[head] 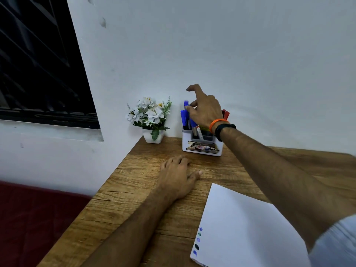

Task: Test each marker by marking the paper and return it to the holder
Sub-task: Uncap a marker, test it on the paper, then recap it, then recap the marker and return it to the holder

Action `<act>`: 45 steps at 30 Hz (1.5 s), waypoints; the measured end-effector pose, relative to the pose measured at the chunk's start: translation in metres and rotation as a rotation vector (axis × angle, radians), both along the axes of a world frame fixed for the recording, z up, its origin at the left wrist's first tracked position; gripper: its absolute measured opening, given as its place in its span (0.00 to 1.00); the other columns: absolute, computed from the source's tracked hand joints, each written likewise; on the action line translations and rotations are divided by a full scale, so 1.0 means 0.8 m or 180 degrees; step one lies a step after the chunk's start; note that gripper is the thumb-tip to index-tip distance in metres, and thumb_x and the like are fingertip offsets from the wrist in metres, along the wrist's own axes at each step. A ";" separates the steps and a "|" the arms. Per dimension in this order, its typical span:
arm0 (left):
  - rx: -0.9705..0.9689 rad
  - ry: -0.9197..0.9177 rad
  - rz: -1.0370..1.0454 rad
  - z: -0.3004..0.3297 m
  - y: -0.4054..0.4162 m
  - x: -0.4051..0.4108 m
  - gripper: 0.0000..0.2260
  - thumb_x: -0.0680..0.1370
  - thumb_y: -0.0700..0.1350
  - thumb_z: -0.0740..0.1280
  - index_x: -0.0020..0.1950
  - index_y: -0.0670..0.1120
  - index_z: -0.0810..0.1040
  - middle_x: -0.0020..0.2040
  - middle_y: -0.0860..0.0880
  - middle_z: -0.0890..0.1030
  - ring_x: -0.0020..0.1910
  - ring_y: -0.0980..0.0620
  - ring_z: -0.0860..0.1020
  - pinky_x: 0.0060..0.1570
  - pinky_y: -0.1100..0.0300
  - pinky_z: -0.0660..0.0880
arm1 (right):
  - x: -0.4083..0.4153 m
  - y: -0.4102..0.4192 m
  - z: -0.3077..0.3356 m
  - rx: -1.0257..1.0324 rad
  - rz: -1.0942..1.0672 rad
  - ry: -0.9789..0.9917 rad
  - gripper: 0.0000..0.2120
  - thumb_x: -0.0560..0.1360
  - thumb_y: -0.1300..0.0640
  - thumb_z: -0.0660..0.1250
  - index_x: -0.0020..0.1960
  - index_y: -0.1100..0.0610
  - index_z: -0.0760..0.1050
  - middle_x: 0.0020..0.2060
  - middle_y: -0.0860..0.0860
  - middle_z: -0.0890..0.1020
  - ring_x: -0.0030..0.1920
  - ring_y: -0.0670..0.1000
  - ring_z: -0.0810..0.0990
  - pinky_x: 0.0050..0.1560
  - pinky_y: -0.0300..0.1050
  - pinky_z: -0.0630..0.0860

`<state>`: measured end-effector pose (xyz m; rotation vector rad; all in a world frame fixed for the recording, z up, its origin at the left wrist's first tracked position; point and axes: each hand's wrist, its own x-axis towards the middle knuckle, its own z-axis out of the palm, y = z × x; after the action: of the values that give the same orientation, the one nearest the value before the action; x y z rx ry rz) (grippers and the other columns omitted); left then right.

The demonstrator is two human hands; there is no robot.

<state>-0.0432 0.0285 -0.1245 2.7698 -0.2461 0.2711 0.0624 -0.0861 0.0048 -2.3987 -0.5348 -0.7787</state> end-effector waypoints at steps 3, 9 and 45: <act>0.0003 0.0016 -0.0006 0.001 0.000 0.000 0.29 0.77 0.66 0.56 0.71 0.50 0.68 0.74 0.49 0.66 0.73 0.49 0.62 0.73 0.46 0.57 | 0.000 -0.005 0.000 0.0171 -0.0025 -0.0088 0.22 0.75 0.57 0.66 0.68 0.49 0.67 0.50 0.52 0.85 0.46 0.56 0.84 0.53 0.54 0.80; 0.0010 0.0040 -0.0019 0.001 0.000 -0.001 0.28 0.77 0.66 0.55 0.71 0.50 0.68 0.74 0.49 0.66 0.73 0.49 0.62 0.73 0.46 0.57 | -0.013 -0.027 0.000 0.0361 0.0006 -0.0039 0.16 0.74 0.57 0.67 0.61 0.50 0.74 0.47 0.47 0.85 0.46 0.53 0.83 0.53 0.54 0.80; 0.0062 -0.0098 -0.0042 -0.006 0.003 0.004 0.28 0.77 0.66 0.55 0.71 0.52 0.69 0.72 0.51 0.69 0.71 0.50 0.65 0.71 0.47 0.61 | -0.030 -0.089 -0.043 0.1516 -0.0716 0.0358 0.09 0.70 0.50 0.77 0.44 0.54 0.81 0.44 0.49 0.83 0.43 0.49 0.82 0.43 0.42 0.79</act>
<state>-0.0400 0.0307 -0.1290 2.7840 -0.2761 0.3098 0.0381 -0.1573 -0.0295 -2.0563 -0.0225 -0.7588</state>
